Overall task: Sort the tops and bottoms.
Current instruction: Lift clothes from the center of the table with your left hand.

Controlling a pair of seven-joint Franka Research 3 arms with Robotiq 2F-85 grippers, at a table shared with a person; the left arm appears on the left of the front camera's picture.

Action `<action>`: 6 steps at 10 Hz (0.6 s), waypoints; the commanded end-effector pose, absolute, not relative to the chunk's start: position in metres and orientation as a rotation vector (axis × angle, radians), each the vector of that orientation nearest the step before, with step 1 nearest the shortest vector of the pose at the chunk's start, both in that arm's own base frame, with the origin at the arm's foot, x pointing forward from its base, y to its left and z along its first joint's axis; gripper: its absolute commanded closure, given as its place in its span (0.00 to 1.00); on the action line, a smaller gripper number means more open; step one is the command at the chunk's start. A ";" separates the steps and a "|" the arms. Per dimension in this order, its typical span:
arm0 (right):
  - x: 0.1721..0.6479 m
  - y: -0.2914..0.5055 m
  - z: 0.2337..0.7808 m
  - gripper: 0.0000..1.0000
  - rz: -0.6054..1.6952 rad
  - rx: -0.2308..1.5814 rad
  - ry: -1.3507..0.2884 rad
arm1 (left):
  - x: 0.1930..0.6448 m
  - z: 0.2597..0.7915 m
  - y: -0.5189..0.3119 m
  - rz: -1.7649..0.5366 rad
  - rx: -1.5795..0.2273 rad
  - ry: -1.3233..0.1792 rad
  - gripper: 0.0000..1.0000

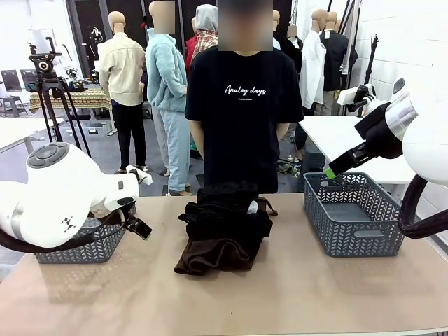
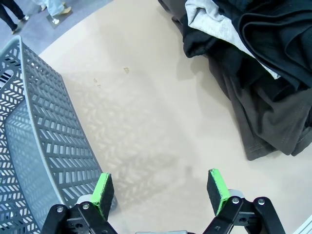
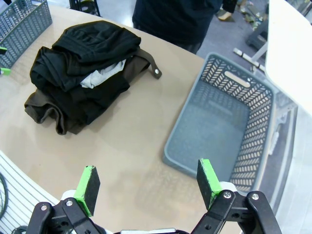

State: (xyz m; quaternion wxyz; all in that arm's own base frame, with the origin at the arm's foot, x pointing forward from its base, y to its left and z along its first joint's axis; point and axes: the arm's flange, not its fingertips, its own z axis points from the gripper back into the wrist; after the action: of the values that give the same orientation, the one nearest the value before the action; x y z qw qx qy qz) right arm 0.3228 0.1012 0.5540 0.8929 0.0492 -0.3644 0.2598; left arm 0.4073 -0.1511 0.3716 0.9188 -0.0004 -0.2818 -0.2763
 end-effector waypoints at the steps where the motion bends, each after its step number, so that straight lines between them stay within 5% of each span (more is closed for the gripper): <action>1: 0.326 0.103 0.552 0.00 0.541 0.117 -0.766 | 0.408 0.372 -0.149 -0.573 0.003 -0.580 0.00; 6: 0.326 0.103 0.552 0.00 0.541 0.117 -0.766 | 0.411 0.370 -0.151 -0.565 0.044 -0.650 0.00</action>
State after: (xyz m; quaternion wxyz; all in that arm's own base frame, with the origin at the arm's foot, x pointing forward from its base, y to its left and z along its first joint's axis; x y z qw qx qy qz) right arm 0.3228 0.1013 0.5539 0.8929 0.0491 -0.3644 0.2598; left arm 0.4092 -0.1481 0.3739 0.9147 0.0054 -0.2907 -0.2807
